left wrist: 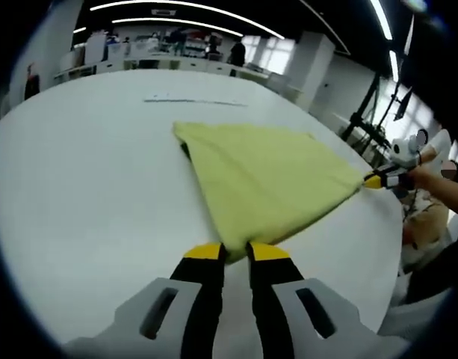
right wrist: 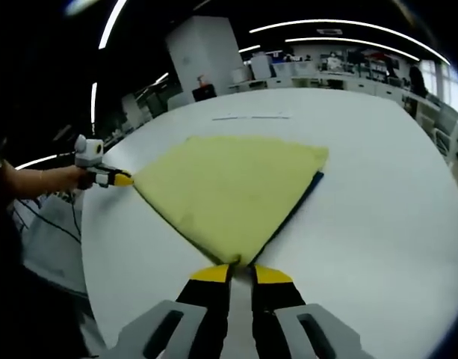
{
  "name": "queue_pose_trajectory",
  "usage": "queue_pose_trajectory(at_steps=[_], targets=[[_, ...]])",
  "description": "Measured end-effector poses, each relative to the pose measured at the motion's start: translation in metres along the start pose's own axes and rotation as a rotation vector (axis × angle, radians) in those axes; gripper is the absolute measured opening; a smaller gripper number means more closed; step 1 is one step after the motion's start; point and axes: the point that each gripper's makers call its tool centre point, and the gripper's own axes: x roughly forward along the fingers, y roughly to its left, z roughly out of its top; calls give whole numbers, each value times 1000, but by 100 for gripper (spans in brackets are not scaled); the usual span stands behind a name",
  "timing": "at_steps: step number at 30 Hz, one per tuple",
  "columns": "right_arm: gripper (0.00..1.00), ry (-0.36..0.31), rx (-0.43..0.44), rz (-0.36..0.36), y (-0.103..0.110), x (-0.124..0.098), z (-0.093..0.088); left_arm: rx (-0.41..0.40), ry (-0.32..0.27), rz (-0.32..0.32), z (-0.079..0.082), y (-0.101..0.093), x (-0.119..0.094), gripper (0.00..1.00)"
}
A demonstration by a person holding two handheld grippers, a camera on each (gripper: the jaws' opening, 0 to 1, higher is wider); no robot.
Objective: Fold the garment on the visible template until the final outline fits inside the template.
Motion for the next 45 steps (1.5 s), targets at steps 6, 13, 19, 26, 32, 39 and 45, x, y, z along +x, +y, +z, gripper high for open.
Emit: queue_pose_trajectory(at_steps=[6,13,19,26,32,39,45], targets=[[0,-13,-18,8,2,0,2,4,-6,-8,1,0,0,6],[0,-27,-52,27,5,-4,6,-9,-15,-13,1,0,-1,4],[0,-36,-59,24,4,-7,8,-19,-20,-6,2,1,-2,1],[0,-26,-90,10,-1,-14,9,-25,-31,-1,4,1,-4,0],[0,-27,-120,8,0,-21,15,-16,-29,3,3,-1,-5,0],[0,53,-165,-3,1,-18,-4,-31,-30,10,-3,-4,-7,0],[0,87,-177,-17,1,-18,-14,-6,-17,13,-10,-13,-12,0]])
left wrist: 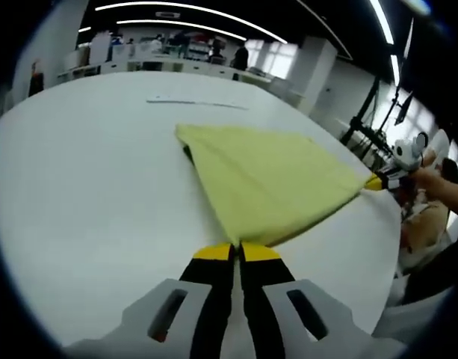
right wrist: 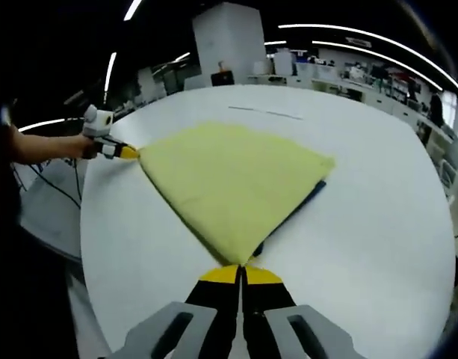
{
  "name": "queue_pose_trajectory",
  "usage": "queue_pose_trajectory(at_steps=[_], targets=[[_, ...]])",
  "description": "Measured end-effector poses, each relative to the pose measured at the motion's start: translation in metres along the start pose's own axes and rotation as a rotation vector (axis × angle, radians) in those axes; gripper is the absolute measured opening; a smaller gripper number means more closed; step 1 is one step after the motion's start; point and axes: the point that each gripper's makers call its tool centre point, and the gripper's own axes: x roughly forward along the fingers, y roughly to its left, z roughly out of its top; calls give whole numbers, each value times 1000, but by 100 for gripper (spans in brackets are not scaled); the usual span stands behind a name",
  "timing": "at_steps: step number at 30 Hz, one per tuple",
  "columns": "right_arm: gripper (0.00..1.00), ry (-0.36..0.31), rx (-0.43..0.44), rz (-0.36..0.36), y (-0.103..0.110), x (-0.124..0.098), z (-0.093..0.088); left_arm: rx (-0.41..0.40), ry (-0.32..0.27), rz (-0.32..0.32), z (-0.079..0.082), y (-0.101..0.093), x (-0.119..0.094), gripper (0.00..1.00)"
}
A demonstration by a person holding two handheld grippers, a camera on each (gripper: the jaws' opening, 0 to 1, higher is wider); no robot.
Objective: Fold the garment on the visible template until the final outline fits inside the template.
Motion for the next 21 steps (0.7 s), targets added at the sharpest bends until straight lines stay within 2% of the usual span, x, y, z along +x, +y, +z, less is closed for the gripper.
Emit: queue_pose_trajectory(at_steps=[13,21], targets=[[0,24,28,-21,3,-6,-18,-7,-3,5,-17,-15,-15,0],[0,15,52,-39,5,-10,-25,4,-3,20,-25,-22,-20,0]])
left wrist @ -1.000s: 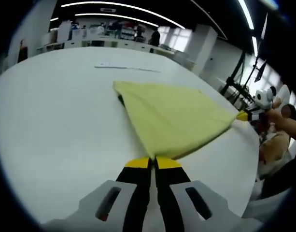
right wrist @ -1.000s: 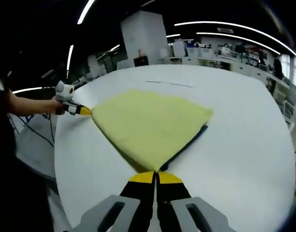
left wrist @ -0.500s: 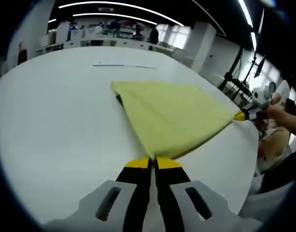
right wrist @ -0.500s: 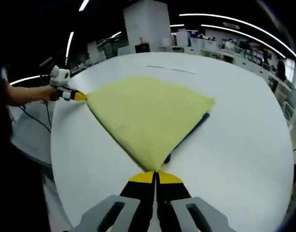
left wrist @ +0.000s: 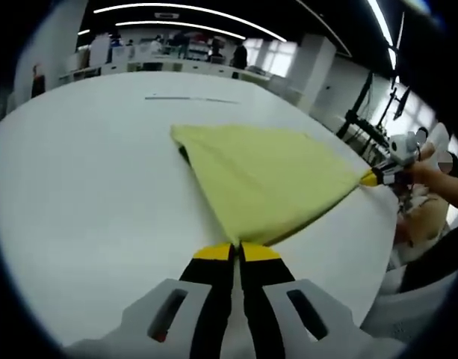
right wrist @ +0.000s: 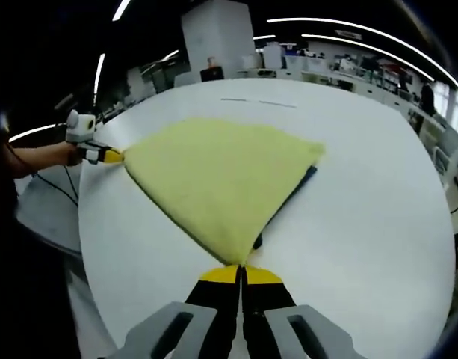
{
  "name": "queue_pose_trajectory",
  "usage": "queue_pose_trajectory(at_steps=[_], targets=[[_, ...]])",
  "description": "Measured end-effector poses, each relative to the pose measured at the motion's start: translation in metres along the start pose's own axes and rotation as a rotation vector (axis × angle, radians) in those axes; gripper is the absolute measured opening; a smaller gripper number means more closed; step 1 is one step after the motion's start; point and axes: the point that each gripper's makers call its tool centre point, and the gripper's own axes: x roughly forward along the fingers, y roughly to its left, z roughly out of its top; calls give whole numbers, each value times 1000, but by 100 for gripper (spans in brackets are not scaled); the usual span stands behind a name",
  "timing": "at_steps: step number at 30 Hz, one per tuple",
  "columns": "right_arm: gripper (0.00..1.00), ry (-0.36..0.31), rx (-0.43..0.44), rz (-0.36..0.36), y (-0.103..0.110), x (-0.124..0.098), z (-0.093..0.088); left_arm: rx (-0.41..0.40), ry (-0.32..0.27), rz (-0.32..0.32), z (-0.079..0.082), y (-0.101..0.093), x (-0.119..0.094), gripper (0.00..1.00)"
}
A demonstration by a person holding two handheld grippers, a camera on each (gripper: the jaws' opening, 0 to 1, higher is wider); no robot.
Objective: Fold the garment on the visible template until the final outline fits inside the template.
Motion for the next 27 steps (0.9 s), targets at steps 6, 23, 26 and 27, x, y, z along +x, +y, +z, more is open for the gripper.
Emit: queue_pose_trajectory(at_steps=[6,23,26,27], targets=[[0,-4,9,-9,2,-1,-3,47,10,42,-5,1,-1,0],[5,-104,126,-39,3,-4,12,8,-75,96,0,9,-9,15],[23,-136,122,-46,6,-7,21,24,-94,100,5,7,-13,23],[27,-148,114,-49,7,-7,24,35,-99,105,7,7,-15,28]])
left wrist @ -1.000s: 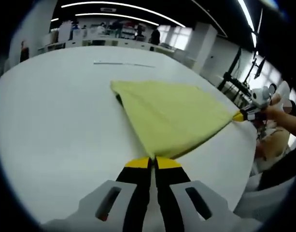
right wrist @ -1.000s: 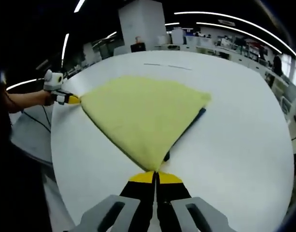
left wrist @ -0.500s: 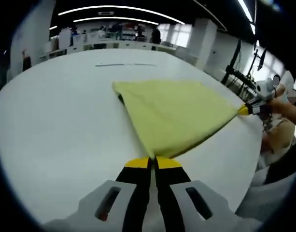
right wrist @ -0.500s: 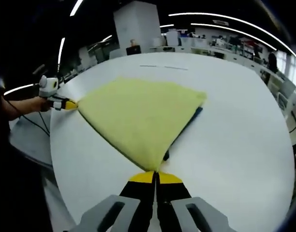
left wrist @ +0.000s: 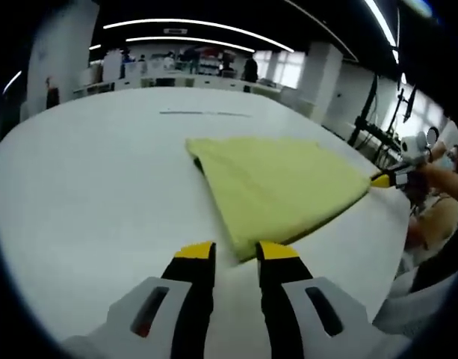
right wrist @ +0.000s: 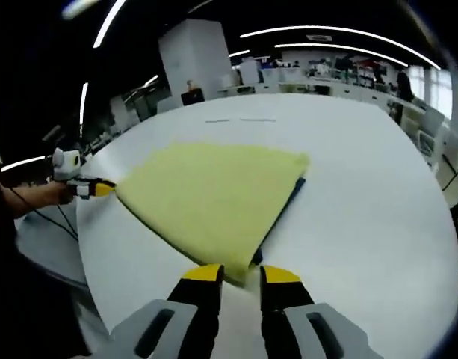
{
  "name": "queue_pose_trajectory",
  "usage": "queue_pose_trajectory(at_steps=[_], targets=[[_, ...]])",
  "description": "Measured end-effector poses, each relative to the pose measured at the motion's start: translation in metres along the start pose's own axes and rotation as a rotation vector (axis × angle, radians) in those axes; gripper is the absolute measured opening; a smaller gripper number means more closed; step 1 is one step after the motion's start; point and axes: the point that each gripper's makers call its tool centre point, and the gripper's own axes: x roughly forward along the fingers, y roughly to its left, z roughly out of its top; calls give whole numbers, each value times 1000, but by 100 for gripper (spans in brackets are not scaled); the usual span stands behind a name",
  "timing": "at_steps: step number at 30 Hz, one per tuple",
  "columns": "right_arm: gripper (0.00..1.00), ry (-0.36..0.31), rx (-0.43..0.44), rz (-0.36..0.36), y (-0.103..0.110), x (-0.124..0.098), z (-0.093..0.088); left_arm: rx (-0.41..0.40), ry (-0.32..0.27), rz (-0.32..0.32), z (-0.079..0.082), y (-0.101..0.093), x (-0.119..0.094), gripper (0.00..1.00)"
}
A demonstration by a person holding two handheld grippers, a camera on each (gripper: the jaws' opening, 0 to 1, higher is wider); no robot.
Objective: Fold the garment on the visible template until the final outline fits inside the template.
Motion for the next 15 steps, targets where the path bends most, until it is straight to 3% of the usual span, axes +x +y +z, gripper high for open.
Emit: queue_pose_trajectory(at_steps=[2,6,10,15], targets=[[35,-10,-4,4,5,-1,6,29,-26,13,9,0,-3,36],[54,-45,-20,-5,14,-9,21,13,-42,-1,19,-2,-11,39],[72,-113,-8,-20,23,-23,39,-18,-75,12,26,0,-20,58],[81,-147,29,-33,29,-37,51,-30,-97,14,34,0,-34,67]])
